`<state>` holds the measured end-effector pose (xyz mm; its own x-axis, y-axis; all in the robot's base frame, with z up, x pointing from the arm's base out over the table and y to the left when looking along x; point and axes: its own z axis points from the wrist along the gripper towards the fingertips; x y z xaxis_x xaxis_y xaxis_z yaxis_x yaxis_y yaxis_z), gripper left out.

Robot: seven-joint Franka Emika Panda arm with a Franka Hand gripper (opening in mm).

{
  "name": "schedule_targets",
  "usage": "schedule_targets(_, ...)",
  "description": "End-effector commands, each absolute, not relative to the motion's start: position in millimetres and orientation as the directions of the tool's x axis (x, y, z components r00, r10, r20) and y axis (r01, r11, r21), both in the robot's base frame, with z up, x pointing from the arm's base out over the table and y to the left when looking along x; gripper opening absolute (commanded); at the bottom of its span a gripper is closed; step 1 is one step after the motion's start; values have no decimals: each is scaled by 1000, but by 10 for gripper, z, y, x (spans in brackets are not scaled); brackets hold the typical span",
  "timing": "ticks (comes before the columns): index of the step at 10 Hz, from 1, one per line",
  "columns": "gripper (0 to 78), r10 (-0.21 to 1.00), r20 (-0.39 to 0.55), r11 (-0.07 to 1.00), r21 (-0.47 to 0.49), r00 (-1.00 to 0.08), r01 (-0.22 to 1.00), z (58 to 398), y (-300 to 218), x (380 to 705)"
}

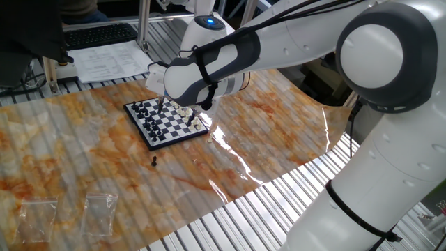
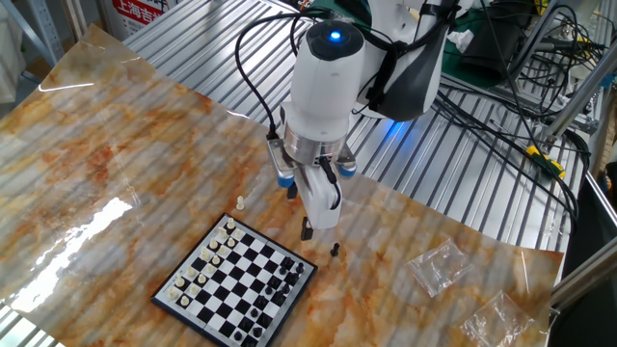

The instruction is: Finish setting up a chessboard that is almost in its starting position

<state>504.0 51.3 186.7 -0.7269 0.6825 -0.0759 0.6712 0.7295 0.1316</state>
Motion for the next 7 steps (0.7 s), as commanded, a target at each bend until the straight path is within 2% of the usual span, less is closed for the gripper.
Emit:
schedule_targets(1,775,619,21,779,110,-785,617,1897,598,4932)
schedule_targets(7,775,633,26,767,110,-774,632,1853,752,4760)
